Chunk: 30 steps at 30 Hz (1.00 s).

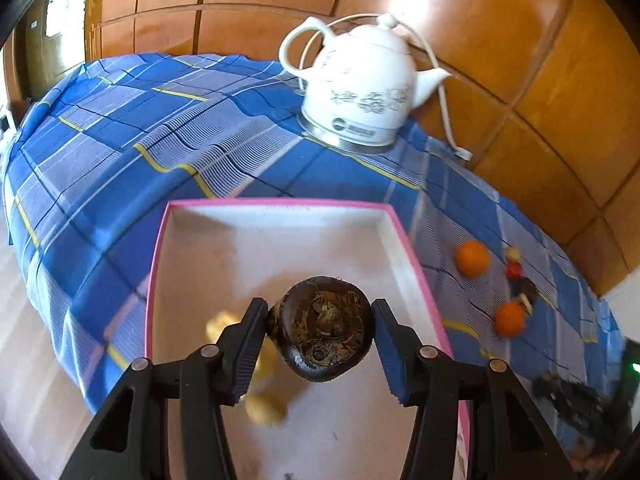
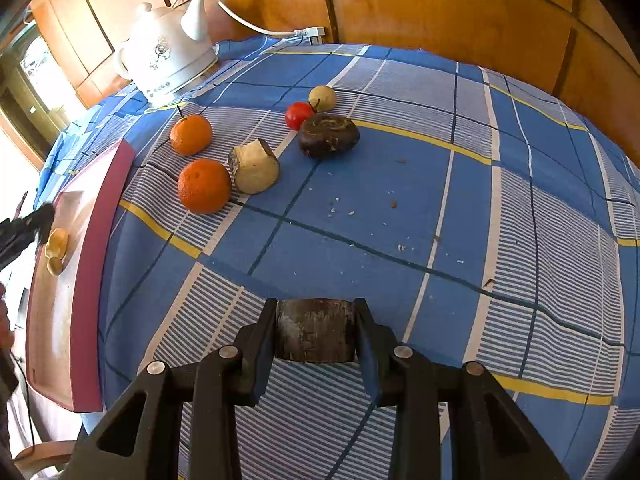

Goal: Organize fruits
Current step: 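Carry the brown fruit into the tray and release it while the right gripper grasps a dark taro piece, then lift the dark taro piece with the right gripper toward the tray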

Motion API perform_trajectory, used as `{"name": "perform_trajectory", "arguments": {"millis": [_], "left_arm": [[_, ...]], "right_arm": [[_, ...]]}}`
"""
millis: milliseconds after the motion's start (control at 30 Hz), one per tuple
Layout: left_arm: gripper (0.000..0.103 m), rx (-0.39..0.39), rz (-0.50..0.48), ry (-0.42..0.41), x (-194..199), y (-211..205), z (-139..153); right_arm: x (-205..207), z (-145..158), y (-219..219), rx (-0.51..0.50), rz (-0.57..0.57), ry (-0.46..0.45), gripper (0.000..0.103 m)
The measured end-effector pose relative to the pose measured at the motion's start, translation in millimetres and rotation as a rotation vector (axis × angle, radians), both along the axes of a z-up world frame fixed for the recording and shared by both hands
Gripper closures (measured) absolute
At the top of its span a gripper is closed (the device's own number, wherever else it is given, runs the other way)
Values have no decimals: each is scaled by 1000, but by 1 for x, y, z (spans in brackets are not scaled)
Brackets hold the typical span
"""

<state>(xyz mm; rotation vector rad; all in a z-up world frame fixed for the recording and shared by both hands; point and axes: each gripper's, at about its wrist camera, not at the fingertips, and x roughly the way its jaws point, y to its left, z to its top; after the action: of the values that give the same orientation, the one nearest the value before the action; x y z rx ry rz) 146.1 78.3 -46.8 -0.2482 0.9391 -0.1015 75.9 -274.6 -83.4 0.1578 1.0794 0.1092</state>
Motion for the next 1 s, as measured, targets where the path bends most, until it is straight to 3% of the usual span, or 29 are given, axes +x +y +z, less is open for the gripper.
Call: {"name": "perform_trajectory", "arguments": {"millis": [233,700,867,1000], "left_arm": [[42,52,21,-26,13,3,1],[38,137,29,-65,-70,-15,14],[21,163,17,-128,-94,-25,26],[15,167,27,-141,-103,-27,30]], "right_arm": [[0,0,1,-4,3,0,67],[0,0,2,-10,-4,-9,67],[-1,0,2,-10,-12,-11,67],[-3,2,3,-6,-15,-11,67]]}}
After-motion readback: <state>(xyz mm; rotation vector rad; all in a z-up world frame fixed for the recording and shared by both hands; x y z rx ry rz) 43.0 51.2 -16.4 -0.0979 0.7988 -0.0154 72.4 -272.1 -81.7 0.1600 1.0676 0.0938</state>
